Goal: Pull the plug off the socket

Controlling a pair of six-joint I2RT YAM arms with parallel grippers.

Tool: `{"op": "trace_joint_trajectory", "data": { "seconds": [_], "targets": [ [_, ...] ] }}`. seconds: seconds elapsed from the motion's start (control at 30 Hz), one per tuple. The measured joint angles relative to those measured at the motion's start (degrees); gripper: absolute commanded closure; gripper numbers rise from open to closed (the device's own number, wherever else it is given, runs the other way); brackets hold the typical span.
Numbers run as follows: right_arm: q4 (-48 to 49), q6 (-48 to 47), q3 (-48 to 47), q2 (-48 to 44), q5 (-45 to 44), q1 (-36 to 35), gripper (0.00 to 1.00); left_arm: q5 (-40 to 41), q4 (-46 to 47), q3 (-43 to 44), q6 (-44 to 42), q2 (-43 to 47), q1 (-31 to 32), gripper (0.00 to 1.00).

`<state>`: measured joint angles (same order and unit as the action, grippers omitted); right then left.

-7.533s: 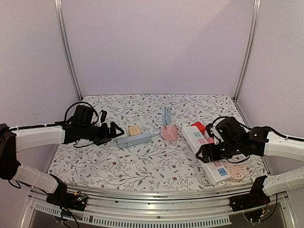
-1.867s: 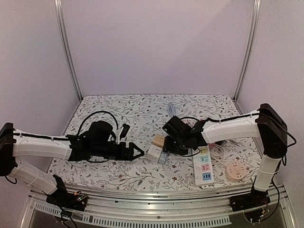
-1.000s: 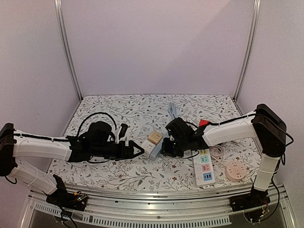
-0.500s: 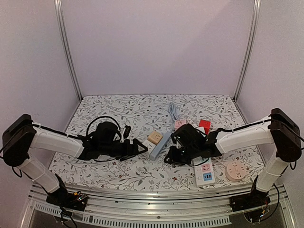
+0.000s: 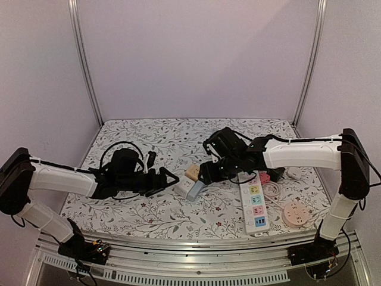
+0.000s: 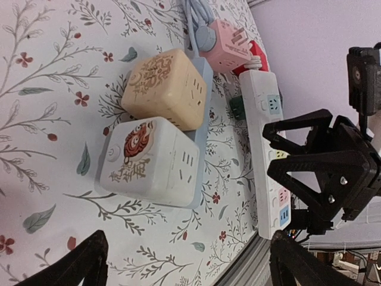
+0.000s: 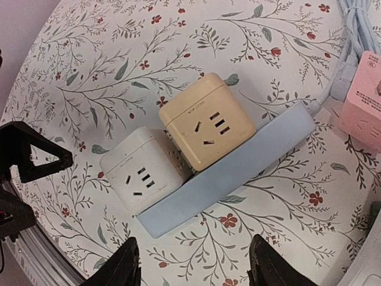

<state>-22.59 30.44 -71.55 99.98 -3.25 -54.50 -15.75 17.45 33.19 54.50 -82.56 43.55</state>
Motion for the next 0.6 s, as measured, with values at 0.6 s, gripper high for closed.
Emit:
{"op": "trace_joint_trajectory", "data": {
  "seconds": [0.6],
  "targets": [
    [-9.6,-21.9,-20.1,17.9,1.5,2.6,0.24,1.9,-5.2,-5.2,0.3,8.5,-1.3,0.07]
  ]
}}
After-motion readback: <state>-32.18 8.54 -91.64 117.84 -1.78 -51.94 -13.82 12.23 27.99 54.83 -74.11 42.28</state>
